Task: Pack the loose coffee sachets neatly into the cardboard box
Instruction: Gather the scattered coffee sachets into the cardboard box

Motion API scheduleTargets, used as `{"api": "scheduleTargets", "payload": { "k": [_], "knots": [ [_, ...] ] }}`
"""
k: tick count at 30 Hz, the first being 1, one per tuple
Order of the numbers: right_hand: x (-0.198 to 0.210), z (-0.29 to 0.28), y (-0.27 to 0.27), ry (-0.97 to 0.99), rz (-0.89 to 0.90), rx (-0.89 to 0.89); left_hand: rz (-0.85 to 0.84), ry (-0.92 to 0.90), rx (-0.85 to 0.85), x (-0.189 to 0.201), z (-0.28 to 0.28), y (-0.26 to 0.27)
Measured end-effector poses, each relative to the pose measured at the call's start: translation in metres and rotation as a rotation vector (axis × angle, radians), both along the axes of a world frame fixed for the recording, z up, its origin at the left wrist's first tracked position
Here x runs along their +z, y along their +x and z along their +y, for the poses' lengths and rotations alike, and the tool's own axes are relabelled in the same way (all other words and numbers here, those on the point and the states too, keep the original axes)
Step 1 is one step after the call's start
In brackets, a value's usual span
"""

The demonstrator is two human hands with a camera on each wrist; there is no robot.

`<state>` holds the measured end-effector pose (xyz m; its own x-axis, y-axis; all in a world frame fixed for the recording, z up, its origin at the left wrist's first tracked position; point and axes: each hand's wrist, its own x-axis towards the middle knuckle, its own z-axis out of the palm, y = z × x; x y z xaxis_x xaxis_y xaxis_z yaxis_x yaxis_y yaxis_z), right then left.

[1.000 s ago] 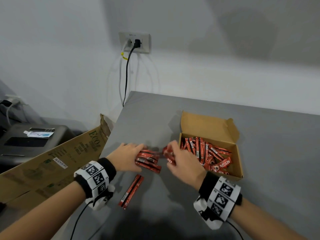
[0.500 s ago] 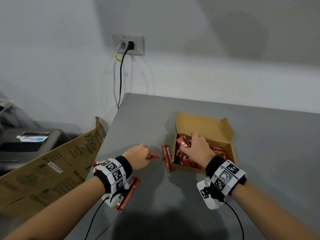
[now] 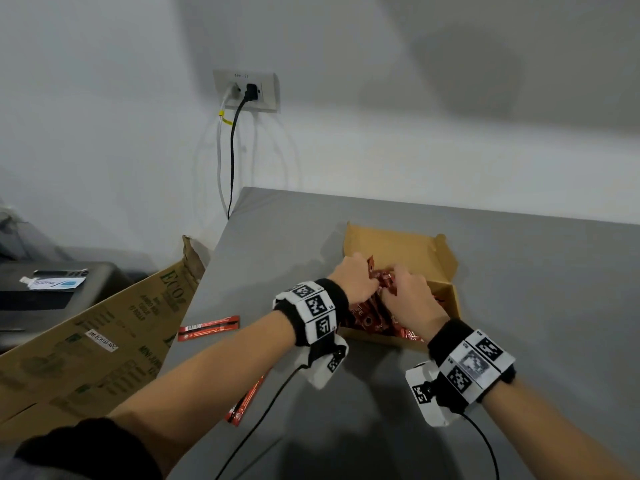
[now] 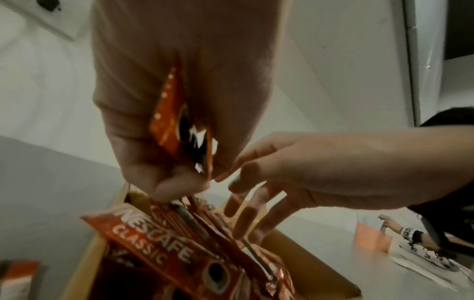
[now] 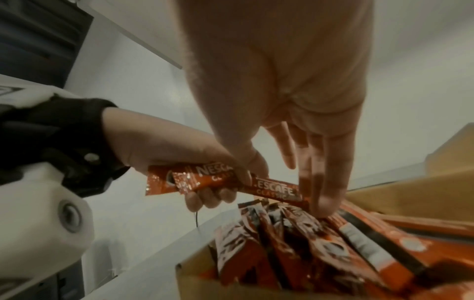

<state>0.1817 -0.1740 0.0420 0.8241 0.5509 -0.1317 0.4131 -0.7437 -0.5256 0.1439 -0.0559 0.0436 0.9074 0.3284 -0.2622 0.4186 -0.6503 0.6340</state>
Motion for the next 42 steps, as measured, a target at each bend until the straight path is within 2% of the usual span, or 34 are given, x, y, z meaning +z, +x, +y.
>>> {"api": "scheduleTargets", "payload": {
  "k": [5, 13, 16, 19, 21, 24, 26, 28, 32, 36, 40, 42],
  "knots": [
    [-0.009, -0.005, 0.003, 0.004, -0.027, 0.064, 0.017, 0.058, 0.007, -0.006, -0.010, 0.001],
    [-0.009, -0.003, 0.003, -0.016, -0.060, 0.114, -0.086, 0.155, -0.052, 0.004, -0.006, -0.003],
    [-0.009, -0.004, 0.003, -0.015, -0.059, 0.127, -0.117, 0.223, -0.091, 0.013, 0.002, -0.012],
    [-0.010, -0.005, 0.004, 0.008, -0.066, 0.125, -0.146, 0.278, -0.040, 0.020, 0.028, -0.031],
    [-0.011, -0.006, 0.004, 0.008, -0.054, 0.121, -0.055, 0.407, 0.001, 0.014, 0.058, -0.052],
    [-0.012, -0.007, 0.004, 0.001, -0.058, 0.126, 0.322, 0.566, -0.007, -0.007, 0.106, -0.096],
    [-0.013, -0.007, 0.003, 0.007, -0.070, 0.121, 0.544, 0.583, -0.016, -0.022, 0.127, -0.121],
    [-0.012, -0.003, 0.001, 0.012, -0.100, 0.128, 0.647, 0.552, 0.016, -0.036, 0.141, -0.140],
    [-0.007, 0.010, -0.015, 0.061, -0.181, 0.223, 0.504, 0.512, 0.000, -0.054, 0.147, -0.153],
    [-0.007, 0.029, -0.041, 0.068, -0.222, 0.377, 0.442, 0.488, -0.041, -0.053, 0.137, -0.150],
    [-0.018, 0.049, -0.068, -0.110, -0.166, 0.478, 0.268, 0.293, -0.046, -0.052, 0.117, -0.141],
    [-0.021, 0.055, -0.077, -0.210, -0.145, 0.494, 0.293, 0.179, -0.095, -0.055, 0.106, -0.139]
  ]
}}
